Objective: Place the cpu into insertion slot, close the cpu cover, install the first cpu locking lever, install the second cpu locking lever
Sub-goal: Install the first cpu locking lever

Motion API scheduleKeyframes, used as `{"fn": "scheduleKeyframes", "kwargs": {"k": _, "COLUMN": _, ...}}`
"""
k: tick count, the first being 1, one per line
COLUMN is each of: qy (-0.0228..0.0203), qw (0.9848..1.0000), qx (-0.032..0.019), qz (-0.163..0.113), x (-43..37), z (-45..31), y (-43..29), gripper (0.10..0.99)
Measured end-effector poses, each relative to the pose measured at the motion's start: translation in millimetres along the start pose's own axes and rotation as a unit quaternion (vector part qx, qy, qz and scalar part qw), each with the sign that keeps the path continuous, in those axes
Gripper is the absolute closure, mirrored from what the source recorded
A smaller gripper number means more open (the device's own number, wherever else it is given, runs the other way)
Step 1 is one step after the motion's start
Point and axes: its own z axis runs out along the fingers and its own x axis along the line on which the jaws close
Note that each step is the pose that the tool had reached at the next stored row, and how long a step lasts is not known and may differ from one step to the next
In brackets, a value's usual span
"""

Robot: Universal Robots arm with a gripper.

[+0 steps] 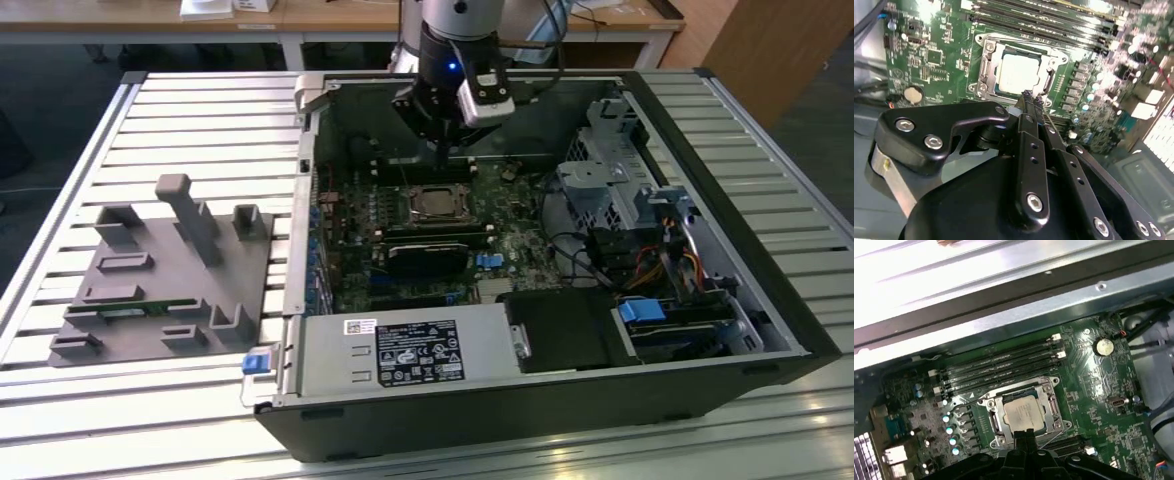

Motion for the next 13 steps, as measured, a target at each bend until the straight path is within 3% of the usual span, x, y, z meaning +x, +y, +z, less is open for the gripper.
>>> {"fn": "scheduleKeyframes", "kwargs": {"k": 4, "qy": -0.0001, "qw": 0.9993, "qx": 0.0009, "qz": -0.037, "x": 0.0, "z": 0.1, "y": 0.0, "gripper": 0.980}}
{"fn": "scheduleKeyframes", "kwargs": {"k": 7, "qy": -0.0001, "qw": 0.9980, "qx": 0.0015, "qz": -0.063, "x": 0.0, "z": 0.1, "y": 0.0, "gripper": 0.980}}
{"fn": "scheduleKeyframes", "kwargs": {"k": 13, "qy": -0.0002, "qw": 0.9930, "qx": 0.0029, "qz": -0.118, "x": 0.0, "z": 0.2, "y": 0.0, "gripper": 0.980}}
